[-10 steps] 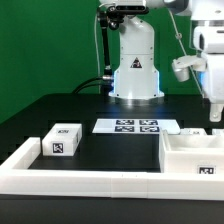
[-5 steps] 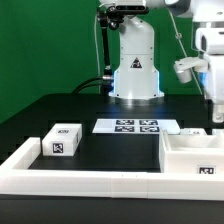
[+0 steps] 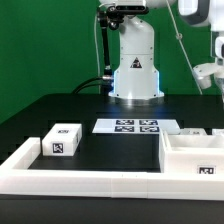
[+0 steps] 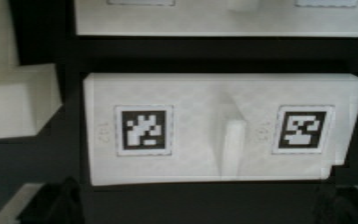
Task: Assemble cabinet
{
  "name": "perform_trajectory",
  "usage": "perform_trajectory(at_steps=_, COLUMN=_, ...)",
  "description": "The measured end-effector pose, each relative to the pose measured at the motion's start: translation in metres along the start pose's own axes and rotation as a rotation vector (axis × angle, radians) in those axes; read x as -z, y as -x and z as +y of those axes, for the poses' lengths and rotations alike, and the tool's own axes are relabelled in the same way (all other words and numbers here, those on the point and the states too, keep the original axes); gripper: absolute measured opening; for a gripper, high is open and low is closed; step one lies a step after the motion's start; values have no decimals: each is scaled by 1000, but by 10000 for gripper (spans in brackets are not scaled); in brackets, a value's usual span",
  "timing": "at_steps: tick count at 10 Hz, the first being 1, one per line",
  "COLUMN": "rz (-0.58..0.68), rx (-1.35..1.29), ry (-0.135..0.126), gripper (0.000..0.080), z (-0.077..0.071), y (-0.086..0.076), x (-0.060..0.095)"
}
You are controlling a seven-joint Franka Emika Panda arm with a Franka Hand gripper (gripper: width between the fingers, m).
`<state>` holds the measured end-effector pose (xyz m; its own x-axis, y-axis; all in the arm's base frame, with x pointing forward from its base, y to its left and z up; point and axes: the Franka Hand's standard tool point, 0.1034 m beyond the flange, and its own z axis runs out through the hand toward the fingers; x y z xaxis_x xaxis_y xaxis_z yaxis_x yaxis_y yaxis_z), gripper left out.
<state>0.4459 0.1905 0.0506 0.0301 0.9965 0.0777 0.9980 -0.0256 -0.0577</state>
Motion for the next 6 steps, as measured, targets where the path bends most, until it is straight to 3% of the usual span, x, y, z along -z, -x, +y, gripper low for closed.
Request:
perform_trajectory(at_steps=3, rz=20, rx=-35, ry=-17, gripper=649, z=-7, y=-4, x=-23)
perform_trajectory(at_steps=6, rz=22, rx=-55, ry=-24, gripper=649, z=-7, y=4, x=-30)
